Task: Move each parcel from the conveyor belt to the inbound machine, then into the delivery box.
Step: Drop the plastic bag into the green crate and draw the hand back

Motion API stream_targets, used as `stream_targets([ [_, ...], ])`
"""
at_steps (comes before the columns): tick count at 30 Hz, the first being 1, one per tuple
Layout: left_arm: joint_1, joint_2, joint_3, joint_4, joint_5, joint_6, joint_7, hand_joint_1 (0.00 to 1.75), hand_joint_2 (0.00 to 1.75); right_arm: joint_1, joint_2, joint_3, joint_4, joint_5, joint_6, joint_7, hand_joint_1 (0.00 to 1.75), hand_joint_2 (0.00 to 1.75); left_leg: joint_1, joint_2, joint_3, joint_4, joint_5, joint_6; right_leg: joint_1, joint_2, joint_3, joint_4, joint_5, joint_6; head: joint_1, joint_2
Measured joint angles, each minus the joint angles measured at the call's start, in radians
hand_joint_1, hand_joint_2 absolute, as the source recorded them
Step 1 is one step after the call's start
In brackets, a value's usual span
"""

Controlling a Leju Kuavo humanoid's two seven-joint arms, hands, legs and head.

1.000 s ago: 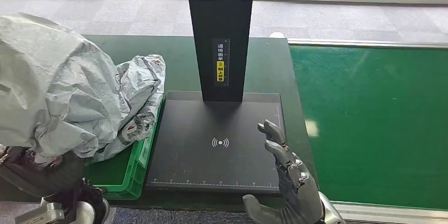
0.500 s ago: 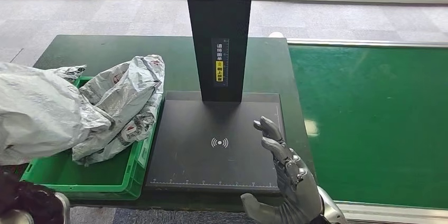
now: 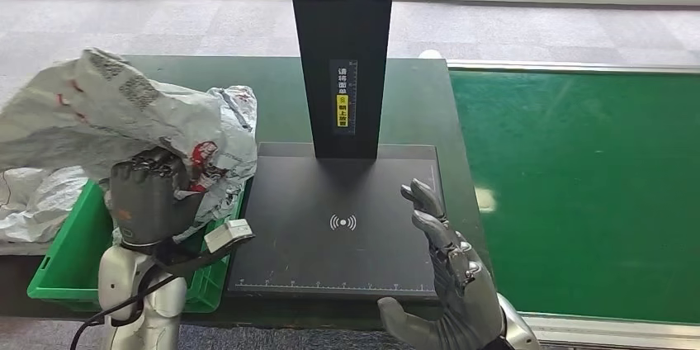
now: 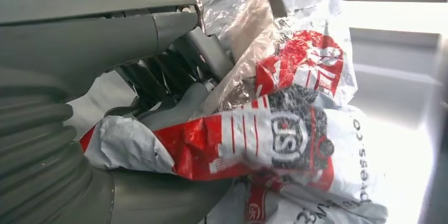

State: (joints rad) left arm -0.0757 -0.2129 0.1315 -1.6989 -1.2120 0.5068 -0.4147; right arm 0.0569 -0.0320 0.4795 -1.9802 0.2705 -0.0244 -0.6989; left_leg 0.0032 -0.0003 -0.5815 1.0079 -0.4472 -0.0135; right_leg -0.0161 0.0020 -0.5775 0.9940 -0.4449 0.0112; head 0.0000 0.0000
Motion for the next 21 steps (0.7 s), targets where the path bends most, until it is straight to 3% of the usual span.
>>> stream_targets([
  [8,-0.040,0.006,-0.060,0.182,-0.211,-0.008,0.139,1.75,1.75,0.003,0.000,0.000,0.000,-0.014,0.016,0.000,0.00,1.75,0.000,0.001,-0.001,0.000,0.000,0.000,0.000,0.001,-0.001,0.000,0.000,0.000,0.000,0.000],
  [9,-0.043,0.009,-0.066,0.202,-0.234,-0.021,0.158,1.56,1.75,0.001,0.000,0.000,0.001,-0.020,0.019,0.000,0.00,1.75,0.000,0.001,-0.001,0.000,0.000,0.000,0.000,0.001,-0.001,0.000,0.000,0.000,0.000,0.000],
  [12,-0.049,0.019,-0.080,0.259,-0.277,-0.066,0.212,0.25,1.75,-0.010,0.000,0.000,0.002,-0.034,0.029,0.000,0.00,1.75,0.000,0.001,-0.001,0.000,0.000,0.000,0.001,0.001,-0.002,0.000,0.000,0.000,0.000,0.000],
  [13,-0.050,0.021,-0.082,0.274,-0.282,-0.073,0.230,0.00,1.75,-0.013,0.000,0.000,0.004,-0.036,0.033,0.000,0.00,1.75,0.000,0.001,-0.001,0.000,0.000,0.000,0.001,0.001,-0.002,0.000,0.000,0.000,0.000,0.000],
  [21,-0.066,0.034,-0.083,0.327,-0.283,-0.040,0.301,0.00,1.75,-0.035,0.001,0.000,0.019,-0.037,0.048,0.000,0.00,1.75,0.000,0.001,-0.001,0.000,0.000,0.000,0.001,0.001,-0.001,0.000,0.000,0.000,0.000,0.000],
])
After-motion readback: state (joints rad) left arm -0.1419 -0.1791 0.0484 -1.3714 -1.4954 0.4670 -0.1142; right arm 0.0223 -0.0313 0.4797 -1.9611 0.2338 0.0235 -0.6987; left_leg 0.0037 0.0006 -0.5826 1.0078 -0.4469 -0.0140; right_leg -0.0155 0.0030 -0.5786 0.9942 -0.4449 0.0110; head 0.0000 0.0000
